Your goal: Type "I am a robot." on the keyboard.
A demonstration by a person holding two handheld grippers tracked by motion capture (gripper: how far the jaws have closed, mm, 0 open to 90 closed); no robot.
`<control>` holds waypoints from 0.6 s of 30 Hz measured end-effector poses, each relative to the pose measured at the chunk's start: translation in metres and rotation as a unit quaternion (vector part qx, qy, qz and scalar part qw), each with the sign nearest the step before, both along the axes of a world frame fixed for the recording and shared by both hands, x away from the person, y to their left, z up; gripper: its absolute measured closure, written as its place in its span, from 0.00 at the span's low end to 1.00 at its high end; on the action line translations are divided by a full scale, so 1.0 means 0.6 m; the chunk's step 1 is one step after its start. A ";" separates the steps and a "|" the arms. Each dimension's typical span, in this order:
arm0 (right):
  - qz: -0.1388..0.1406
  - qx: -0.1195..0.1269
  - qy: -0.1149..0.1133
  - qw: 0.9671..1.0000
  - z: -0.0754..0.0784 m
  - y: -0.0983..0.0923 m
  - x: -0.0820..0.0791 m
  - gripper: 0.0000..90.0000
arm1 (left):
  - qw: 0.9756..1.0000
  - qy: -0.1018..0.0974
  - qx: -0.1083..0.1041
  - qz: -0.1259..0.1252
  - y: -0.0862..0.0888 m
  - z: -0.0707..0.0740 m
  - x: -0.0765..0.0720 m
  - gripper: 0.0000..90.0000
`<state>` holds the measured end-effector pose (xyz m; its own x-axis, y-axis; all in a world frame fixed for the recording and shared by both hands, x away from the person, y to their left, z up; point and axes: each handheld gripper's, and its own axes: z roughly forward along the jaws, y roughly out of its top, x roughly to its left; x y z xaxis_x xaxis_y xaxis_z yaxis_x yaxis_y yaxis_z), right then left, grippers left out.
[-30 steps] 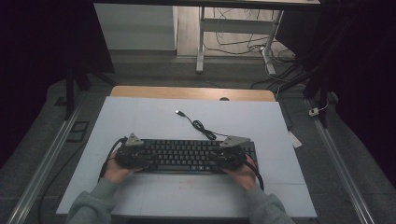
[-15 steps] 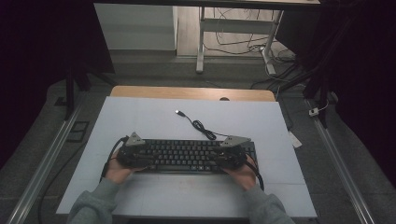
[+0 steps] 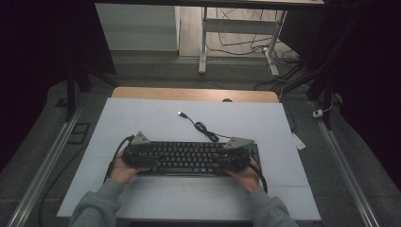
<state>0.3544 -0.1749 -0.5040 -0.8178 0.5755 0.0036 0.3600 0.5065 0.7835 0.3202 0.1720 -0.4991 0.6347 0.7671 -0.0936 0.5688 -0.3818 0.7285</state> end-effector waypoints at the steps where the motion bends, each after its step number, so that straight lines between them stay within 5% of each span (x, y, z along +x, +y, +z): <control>1: 0.000 0.000 0.000 1.000 0.000 0.000 0.000 0.66 | 1.000 0.002 0.001 -0.005 -0.003 -0.001 -0.001 0.43; 9: 0.000 -0.001 -0.001 1.000 0.000 0.000 0.000 0.66 | 0.998 0.011 0.009 -0.063 -0.031 -0.004 -0.009 0.53; 18: 0.000 0.000 -0.001 1.000 0.000 0.000 0.000 0.66 | 0.995 0.021 0.023 -0.098 -0.051 -0.011 -0.014 0.93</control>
